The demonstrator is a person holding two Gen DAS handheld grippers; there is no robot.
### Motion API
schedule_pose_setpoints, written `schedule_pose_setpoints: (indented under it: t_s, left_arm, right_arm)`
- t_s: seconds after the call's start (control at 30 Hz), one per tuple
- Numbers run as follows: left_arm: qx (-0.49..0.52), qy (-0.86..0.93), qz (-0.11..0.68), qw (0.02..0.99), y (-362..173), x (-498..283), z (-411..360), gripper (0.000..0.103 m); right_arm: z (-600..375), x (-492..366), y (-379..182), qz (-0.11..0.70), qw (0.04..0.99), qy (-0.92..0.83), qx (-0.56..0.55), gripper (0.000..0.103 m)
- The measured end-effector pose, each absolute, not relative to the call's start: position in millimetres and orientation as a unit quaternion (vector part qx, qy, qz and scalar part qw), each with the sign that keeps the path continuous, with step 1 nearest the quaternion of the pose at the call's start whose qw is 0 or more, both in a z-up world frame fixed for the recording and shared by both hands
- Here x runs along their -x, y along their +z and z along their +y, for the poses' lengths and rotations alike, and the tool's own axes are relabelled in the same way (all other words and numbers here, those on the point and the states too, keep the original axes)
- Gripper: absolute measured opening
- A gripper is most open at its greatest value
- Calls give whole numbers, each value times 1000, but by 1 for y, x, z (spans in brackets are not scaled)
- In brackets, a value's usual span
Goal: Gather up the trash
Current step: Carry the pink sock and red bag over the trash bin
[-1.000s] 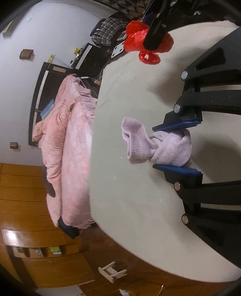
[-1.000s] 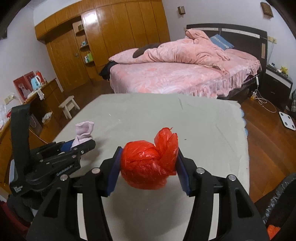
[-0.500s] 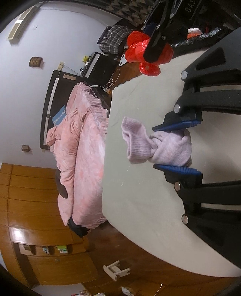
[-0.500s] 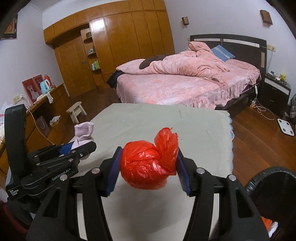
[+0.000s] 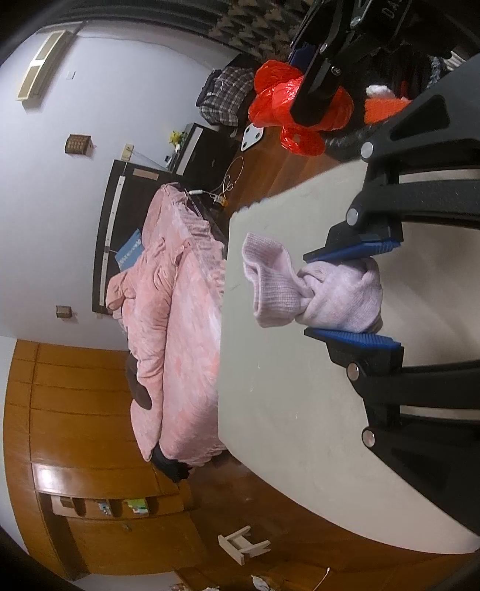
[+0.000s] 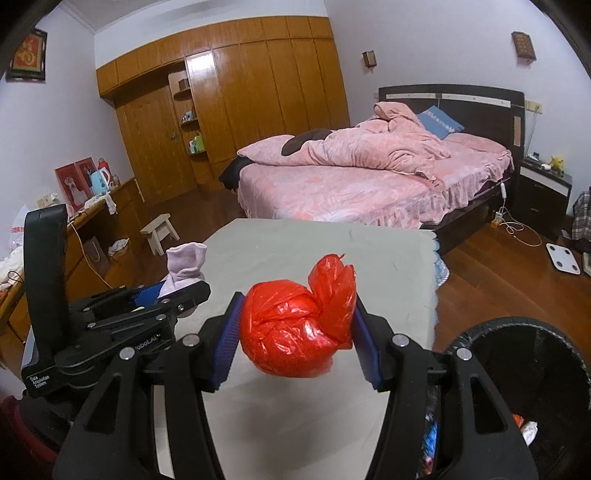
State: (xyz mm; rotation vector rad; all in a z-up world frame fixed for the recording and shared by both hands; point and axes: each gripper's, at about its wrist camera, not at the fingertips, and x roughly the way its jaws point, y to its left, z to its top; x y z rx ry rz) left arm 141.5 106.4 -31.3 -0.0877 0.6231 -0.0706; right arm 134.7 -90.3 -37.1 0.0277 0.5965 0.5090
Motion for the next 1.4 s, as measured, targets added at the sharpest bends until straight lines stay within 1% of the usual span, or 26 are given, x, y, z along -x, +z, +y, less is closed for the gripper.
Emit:
schedule_pose_setpoints:
  t_s: [0.67,1.4]
  left_arm:
    - [25,-73,286,955,-7,-88,47,33]
    - [-6,-123,256,959,17,-61,-6,34]
  right_arm:
    - [-149,-74,-14,258,941,220,-17,54]
    - [-206,-31,-3,221,959,178,-26,54]
